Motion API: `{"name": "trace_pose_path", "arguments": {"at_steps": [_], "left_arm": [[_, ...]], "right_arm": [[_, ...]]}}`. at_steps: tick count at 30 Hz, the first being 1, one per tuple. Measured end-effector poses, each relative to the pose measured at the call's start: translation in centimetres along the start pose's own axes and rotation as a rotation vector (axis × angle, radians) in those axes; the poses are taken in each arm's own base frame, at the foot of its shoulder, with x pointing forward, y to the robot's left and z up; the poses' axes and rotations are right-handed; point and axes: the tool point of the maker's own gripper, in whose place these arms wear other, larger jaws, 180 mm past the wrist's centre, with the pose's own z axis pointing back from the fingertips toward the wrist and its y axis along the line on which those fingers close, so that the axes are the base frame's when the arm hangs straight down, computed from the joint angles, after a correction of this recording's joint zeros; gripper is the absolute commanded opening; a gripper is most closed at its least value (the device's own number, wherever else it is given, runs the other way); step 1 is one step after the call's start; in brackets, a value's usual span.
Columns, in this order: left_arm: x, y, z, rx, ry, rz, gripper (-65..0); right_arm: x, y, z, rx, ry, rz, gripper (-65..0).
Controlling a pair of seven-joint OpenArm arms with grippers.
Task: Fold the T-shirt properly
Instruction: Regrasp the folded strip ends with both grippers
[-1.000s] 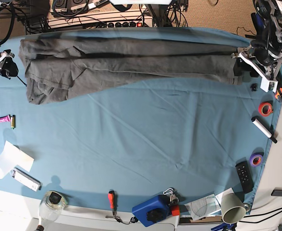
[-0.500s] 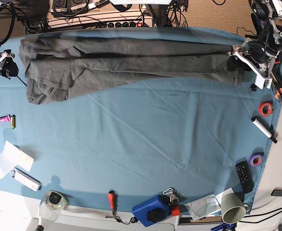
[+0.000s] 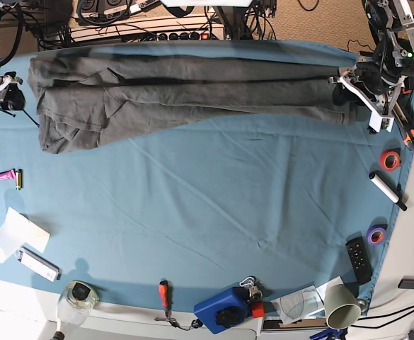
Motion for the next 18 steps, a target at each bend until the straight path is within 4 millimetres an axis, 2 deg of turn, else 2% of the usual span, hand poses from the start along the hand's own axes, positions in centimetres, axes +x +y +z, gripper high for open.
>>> {"name": "trace_pose_path", "arguments": {"at_steps": [5,7,11,15,18], "left_arm": [[0.3,-0.7,0.0,-0.037,-0.014,0.014,-34.0],[0.3,-0.7,0.0,-0.039,-0.014,0.010,-34.0],[1.0,-0.7,-0.2,-0.046,-0.060,0.007,-34.0],[-0.7,0.3,-1.6,-0.049,-0.013,0.065,-34.1],[-0.7,0.5,-2.6,-0.084,-0.016,0.106,-34.1]], "right_arm": [[-1.5,3.7,-2.9,0.103,0.028,-0.005,-46.0],[-2.2,4.5,-3.6,0.119,0.060,0.010,-46.0],[-2.7,5.1,-4.6,0.110,0.068,0.017,-46.0],[-3.7,5.2,-5.1,0.094,0.089,0.008,-46.0],[-3.6,5.2,-5.1,0.094,0.088,0.009,-46.0]]}}
